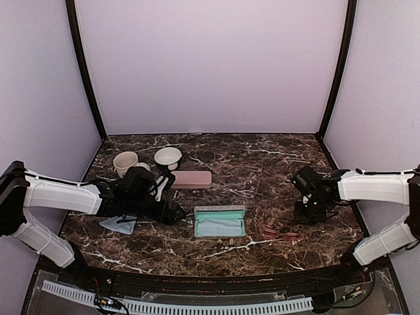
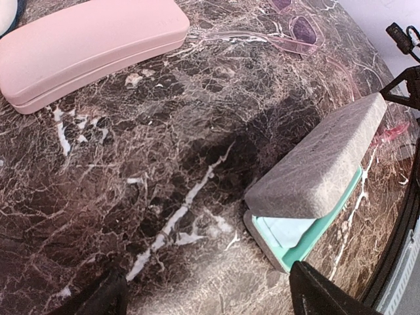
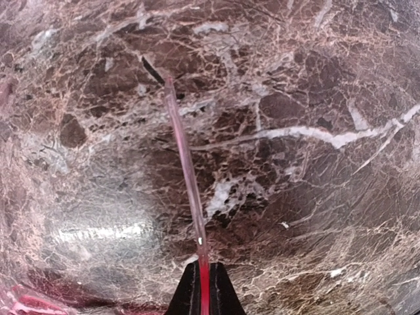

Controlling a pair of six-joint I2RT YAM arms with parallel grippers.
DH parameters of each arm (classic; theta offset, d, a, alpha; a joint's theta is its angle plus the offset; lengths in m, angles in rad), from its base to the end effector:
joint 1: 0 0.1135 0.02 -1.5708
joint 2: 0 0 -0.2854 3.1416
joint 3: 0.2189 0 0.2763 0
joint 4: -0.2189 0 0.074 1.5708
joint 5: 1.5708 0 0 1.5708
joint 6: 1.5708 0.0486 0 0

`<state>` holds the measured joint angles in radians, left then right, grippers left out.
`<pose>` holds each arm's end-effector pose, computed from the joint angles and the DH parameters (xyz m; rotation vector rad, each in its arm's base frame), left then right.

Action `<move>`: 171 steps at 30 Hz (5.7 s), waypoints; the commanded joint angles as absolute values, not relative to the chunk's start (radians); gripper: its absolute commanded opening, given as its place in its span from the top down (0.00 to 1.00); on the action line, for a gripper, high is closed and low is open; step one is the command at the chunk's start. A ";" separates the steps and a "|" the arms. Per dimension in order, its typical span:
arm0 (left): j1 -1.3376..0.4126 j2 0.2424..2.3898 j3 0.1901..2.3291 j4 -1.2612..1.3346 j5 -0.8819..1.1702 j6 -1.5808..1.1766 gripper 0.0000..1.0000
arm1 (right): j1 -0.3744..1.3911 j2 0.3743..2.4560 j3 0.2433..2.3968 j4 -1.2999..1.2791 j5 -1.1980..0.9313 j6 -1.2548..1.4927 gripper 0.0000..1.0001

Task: Organize the sunglasses
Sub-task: Pick up the sunglasses from the center of the board, then fold the right temple of the sunglasses on the sunglasses, then pass from the right arm to the left

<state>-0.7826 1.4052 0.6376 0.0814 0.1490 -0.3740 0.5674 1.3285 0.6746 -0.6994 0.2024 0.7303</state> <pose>0.2099 -0.2189 0.1735 0.5624 2.3018 -0.7610 0.1978 0.1145 0.1554 0.2631 2.8346 -0.0425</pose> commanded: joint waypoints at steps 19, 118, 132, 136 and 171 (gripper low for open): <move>-0.870 1.250 0.707 0.188 0.132 -0.288 0.15 | 0.704 1.235 1.005 -0.789 0.326 0.613 1.00; -0.940 1.624 0.950 0.360 0.554 -0.592 0.76 | 0.999 1.503 1.131 -0.364 0.247 0.475 1.00; -0.942 1.632 0.989 0.269 0.638 -0.486 0.57 | 0.999 1.521 1.146 -0.367 0.237 0.443 1.00; -0.942 1.624 0.986 0.264 0.647 -0.471 0.55 | 0.999 1.520 1.146 -0.378 0.242 0.440 1.00; -0.940 1.162 0.654 0.243 0.212 -0.789 0.05 | 1.050 1.558 1.247 -0.314 0.367 0.451 1.00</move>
